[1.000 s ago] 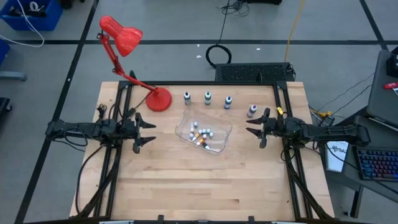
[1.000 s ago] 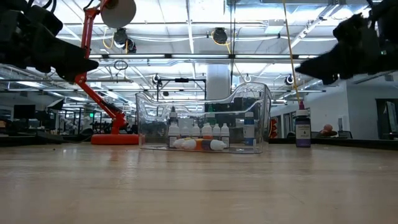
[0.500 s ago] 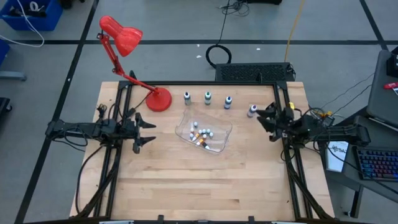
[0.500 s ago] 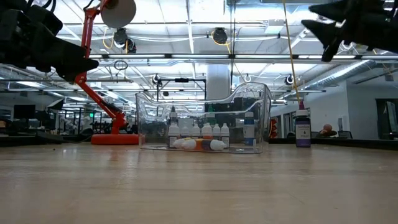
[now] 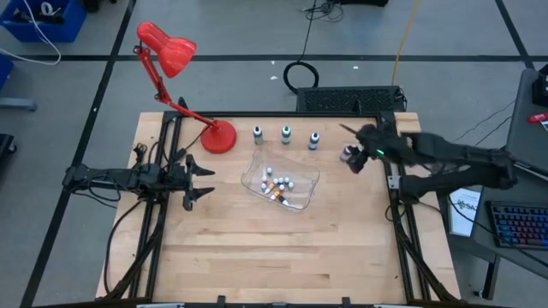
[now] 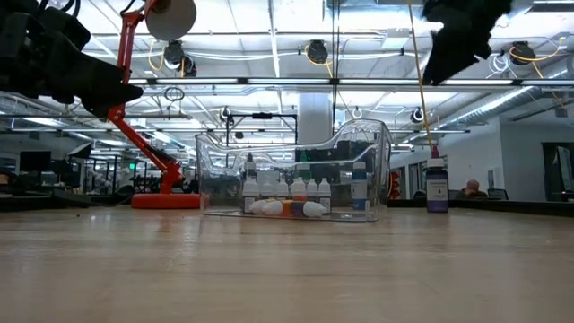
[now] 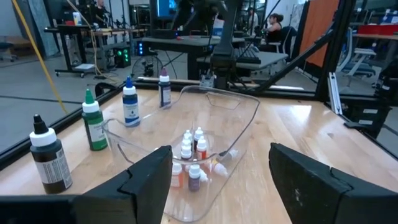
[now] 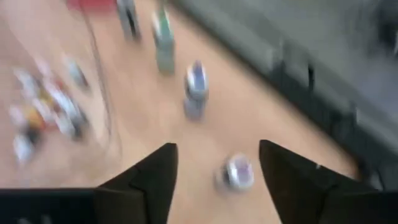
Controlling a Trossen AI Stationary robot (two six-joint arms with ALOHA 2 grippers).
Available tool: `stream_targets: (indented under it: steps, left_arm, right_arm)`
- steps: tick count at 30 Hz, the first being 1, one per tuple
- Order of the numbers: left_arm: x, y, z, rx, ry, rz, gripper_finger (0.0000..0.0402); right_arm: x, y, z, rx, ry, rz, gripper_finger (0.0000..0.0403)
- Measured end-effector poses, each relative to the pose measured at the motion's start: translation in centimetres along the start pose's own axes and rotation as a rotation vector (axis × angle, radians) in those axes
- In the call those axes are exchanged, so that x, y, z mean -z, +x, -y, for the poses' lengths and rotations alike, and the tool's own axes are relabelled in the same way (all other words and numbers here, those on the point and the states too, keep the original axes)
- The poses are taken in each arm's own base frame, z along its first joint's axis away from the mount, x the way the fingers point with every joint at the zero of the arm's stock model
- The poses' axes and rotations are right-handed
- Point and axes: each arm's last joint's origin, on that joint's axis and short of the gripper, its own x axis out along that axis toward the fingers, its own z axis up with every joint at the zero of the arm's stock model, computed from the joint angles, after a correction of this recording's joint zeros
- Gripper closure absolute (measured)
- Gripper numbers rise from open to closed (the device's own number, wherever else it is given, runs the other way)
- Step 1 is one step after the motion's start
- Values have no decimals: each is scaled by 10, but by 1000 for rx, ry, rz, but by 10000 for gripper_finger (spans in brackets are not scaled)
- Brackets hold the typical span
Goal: Pick & Place food coloring
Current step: Put the big purple food coloring bottle in the transparent bin
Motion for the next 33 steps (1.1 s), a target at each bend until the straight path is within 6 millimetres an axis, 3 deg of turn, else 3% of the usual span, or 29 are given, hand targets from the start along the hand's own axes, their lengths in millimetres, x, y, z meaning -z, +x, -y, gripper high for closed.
stream_targets:
  steps: [4, 8, 14, 21, 33]
  left_arm:
    - [0, 0, 0, 0, 0, 1, 145]
    - [0, 0, 0, 0, 0, 1, 145]
    - [0, 0, 0, 1, 0, 1, 135]
    - [0, 0, 0, 1, 0, 2, 135]
    - [0, 0, 0, 1, 0, 2, 136]
  right_arm:
    - [-28, 30, -1, 22, 28, -299, 145]
    - [-40, 60, 13, 73, 47, -427, 124]
    - [-28, 94, 37, 112, 88, -551, 128]
    - [0, 122, 38, 54, 107, -571, 134]
    - [12, 135, 36, 19, 100, -542, 140]
